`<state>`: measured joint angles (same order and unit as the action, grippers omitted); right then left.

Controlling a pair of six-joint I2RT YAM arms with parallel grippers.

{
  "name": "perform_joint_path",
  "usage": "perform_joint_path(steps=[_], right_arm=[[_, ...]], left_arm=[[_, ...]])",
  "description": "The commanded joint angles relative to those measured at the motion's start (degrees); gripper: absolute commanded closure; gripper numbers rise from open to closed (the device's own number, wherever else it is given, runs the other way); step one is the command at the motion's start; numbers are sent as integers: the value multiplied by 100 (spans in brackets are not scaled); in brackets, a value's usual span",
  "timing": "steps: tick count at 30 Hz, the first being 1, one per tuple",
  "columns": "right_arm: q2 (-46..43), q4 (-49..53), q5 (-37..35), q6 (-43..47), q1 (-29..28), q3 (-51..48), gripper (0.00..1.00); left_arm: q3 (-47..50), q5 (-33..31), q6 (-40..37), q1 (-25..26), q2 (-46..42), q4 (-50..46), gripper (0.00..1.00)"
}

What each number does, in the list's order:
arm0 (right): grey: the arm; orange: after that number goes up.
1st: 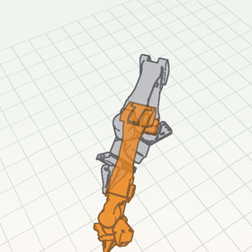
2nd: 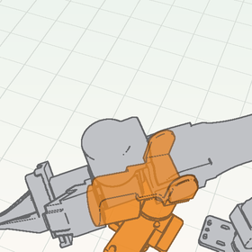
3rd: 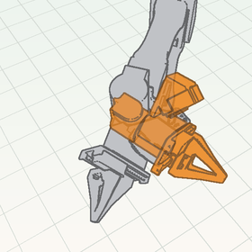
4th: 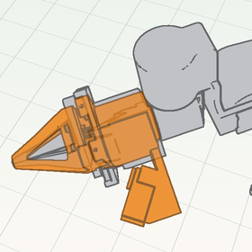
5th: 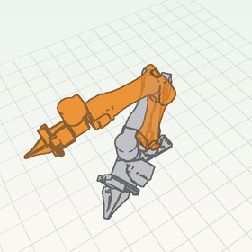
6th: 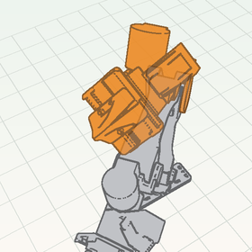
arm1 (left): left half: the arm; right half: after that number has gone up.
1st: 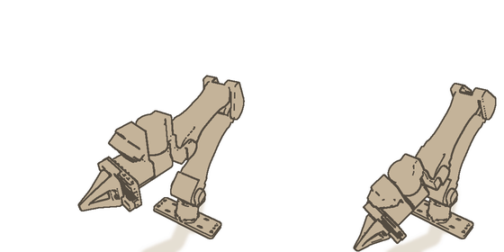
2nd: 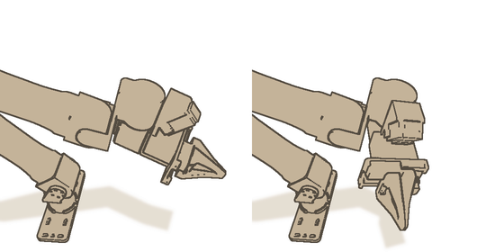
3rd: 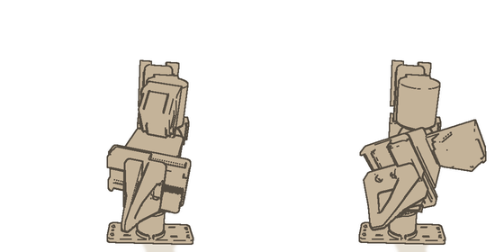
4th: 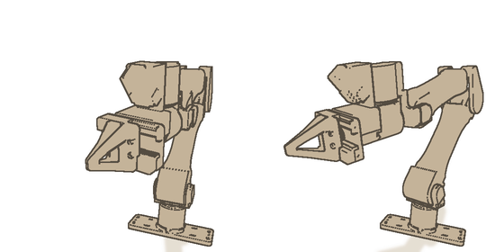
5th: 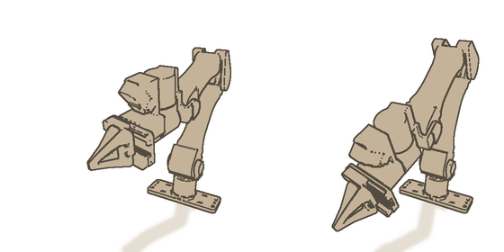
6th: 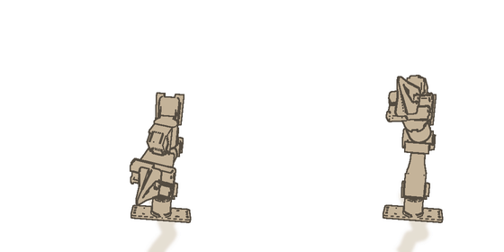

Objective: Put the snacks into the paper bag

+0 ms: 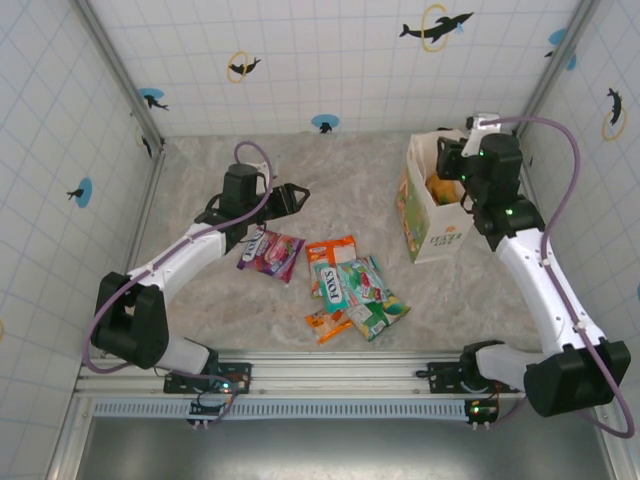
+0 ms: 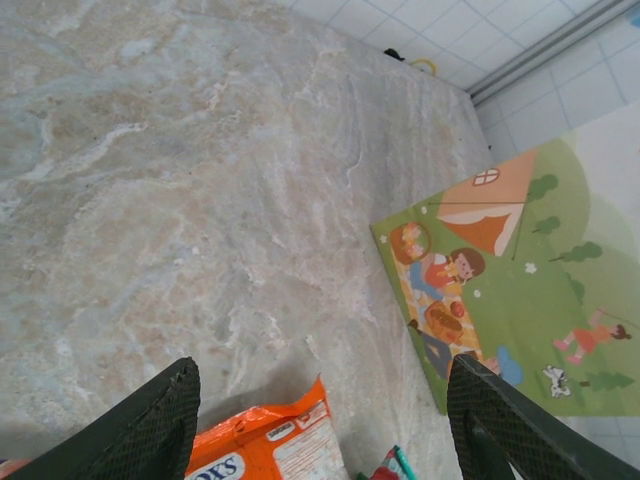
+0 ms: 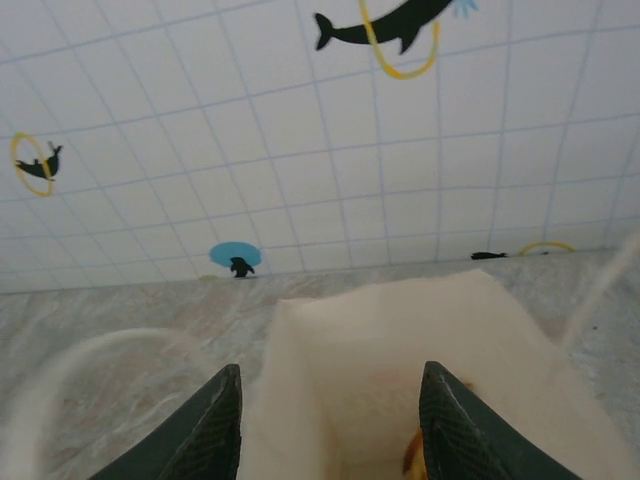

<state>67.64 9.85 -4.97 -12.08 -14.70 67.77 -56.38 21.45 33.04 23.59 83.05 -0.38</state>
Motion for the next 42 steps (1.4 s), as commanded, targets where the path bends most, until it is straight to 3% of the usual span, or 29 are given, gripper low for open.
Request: perform_joint_path(steps=[1, 11, 21, 30, 42], right_arm=[[28, 336, -447, -6, -512, 525, 50], [702, 1349, -1456, 48, -2412, 1753, 45], [1596, 1827, -1726, -1201, -3748, 2127, 43], [2158, 1279, -971, -2922, -4049, 1378, 44], [3349, -360, 268, -4949, -4240, 302, 43]], left_arm=[[-357, -127, -388, 21, -27, -473, 31], [-447, 183, -535, -653, -78, -1202, 26], [278, 201, -469, -1886, -306, -1763, 21], [745, 261, -365, -2528, -124, -1769, 21], [948, 742, -567, -2596, 386, -1756, 29]])
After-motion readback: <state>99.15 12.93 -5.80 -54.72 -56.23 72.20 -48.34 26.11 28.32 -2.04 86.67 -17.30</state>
